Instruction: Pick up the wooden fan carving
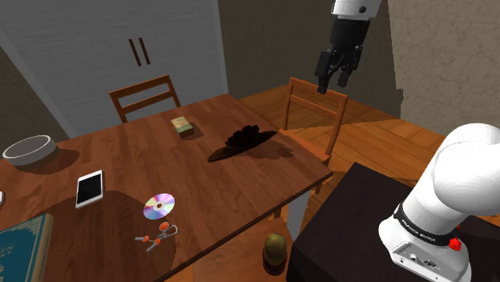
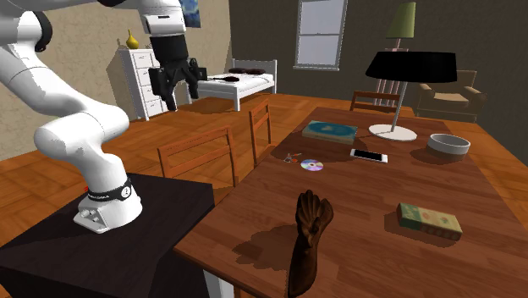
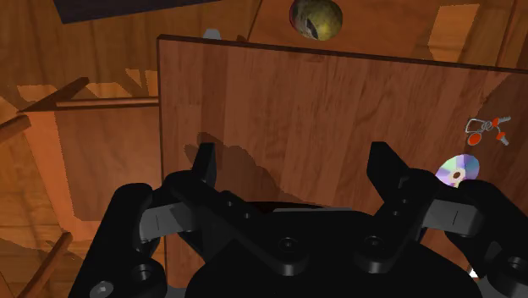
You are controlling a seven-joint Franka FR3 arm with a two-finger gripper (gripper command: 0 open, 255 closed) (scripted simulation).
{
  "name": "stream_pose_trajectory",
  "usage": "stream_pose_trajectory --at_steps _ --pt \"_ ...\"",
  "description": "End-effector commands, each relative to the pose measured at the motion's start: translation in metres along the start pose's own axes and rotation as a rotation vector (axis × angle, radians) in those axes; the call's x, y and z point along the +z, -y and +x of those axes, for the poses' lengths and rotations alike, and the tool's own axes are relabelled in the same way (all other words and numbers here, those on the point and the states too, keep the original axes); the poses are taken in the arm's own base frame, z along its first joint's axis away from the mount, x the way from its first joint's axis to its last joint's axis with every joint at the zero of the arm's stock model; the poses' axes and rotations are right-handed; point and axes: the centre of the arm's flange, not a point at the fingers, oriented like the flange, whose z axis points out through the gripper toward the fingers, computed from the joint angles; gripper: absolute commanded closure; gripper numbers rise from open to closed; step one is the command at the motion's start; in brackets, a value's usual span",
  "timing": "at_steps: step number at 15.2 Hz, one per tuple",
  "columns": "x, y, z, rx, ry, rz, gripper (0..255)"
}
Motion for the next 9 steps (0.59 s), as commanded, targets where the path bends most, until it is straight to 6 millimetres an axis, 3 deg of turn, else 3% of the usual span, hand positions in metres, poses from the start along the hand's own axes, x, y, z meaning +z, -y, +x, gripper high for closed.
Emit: stream_pose_trajectory --at_steps 1,9 --pt "0.0 0.0 0.0 0.0 0.0 0.0 0" --pt "0.065 -0.007 0.079 -0.251 -0.016 -0.042 0"
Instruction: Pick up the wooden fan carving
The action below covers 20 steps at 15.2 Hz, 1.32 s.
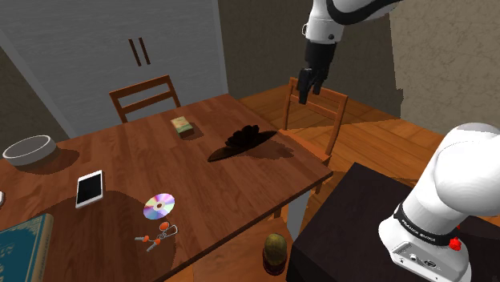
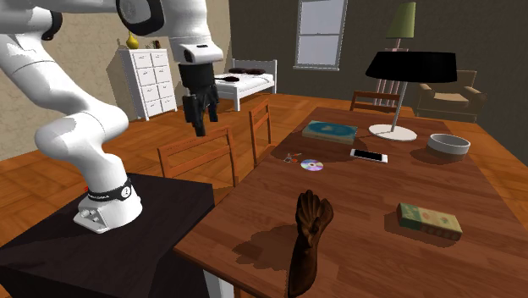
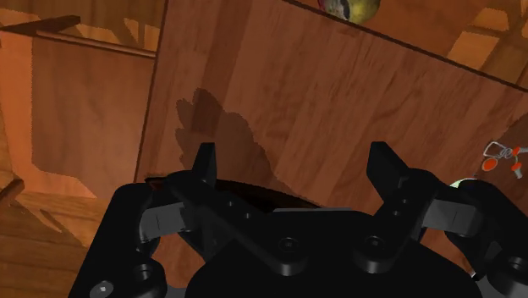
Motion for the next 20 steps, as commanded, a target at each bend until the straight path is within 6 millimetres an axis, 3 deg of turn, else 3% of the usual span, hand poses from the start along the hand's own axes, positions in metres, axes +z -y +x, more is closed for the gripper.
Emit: stream_pose_trajectory --at_steps 1,10,20 --pt "0.017 0.0 0.019 -0.067 -0.006 -0.011 0" --pt "0.09 -0.002 0.109 -0.348 -0.023 -0.058 0" --pt "0.169 0.022 0.206 -0.662 -0.043 -0.11 0"
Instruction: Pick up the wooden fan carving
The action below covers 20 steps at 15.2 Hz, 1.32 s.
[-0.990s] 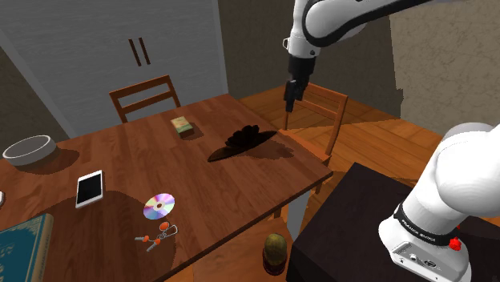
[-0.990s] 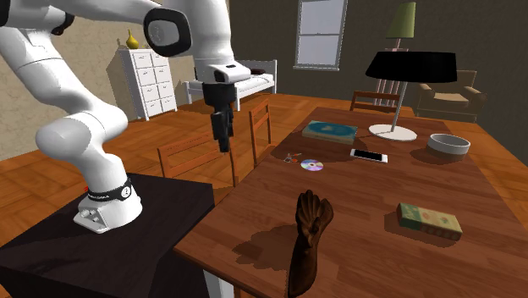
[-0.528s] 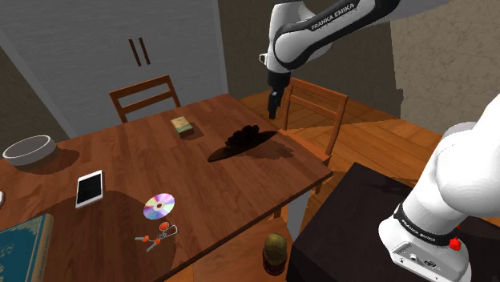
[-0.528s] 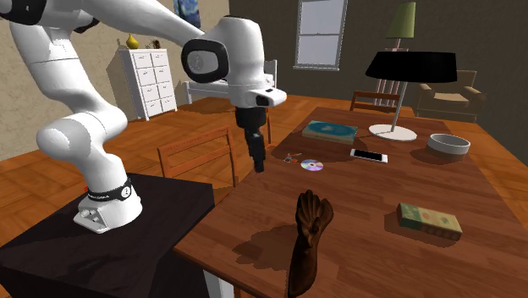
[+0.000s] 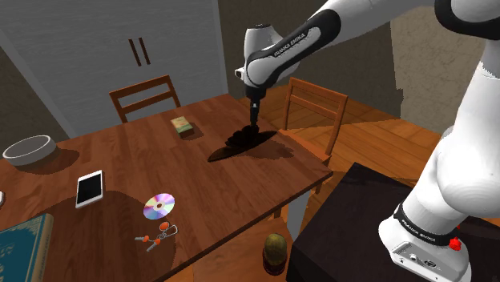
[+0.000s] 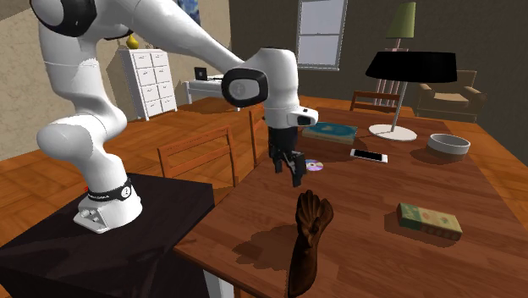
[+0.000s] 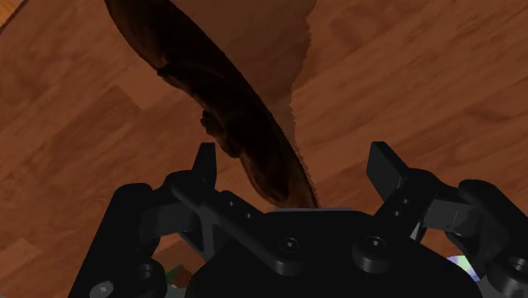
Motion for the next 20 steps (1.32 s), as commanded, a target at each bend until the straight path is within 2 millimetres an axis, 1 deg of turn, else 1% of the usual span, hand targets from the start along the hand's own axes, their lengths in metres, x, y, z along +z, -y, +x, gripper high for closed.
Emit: stream_pose_trajectory --at_steps 1,6,13,15,16,20 --pt "0.019 -0.004 0.02 -0.065 -0.004 -0.01 0" --pt "0.057 -0.008 0.067 -0.214 -0.014 -0.035 0" --pt "0.094 -0.004 0.064 -0.214 -0.014 -0.035 0" --pt "0.097 -0.004 0.063 -0.214 -0.014 -0.035 0" --pt "0.097 -0.004 0.064 -0.214 -0.014 -0.035 255" --pt "0.097 -0.004 0.063 -0.214 -0.014 -0.035 255"
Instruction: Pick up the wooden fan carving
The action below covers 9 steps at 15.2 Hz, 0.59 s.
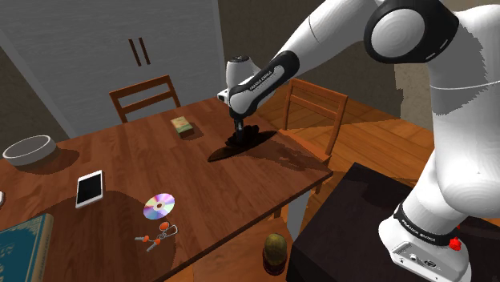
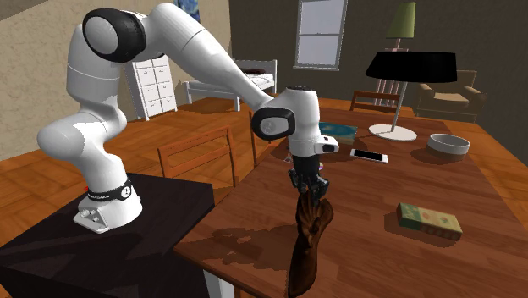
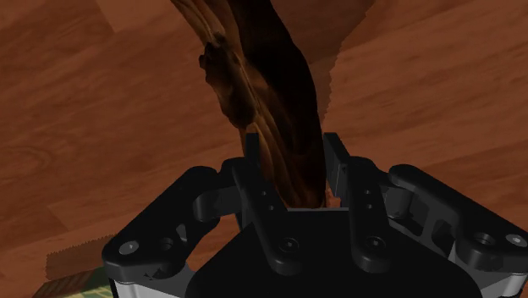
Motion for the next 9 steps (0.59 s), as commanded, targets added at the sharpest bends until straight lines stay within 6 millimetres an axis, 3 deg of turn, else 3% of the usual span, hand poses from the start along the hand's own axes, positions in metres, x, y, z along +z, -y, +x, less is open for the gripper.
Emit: stream_pose_trajectory --at_steps 1,5,9 --pt "0.001 0.0 0.0 0.0 0.001 0.001 255" --pt "0.0 0.0 0.0 0.0 0.001 0.001 255" --pt "-0.021 -0.003 0.001 0.0 0.001 0.001 255"
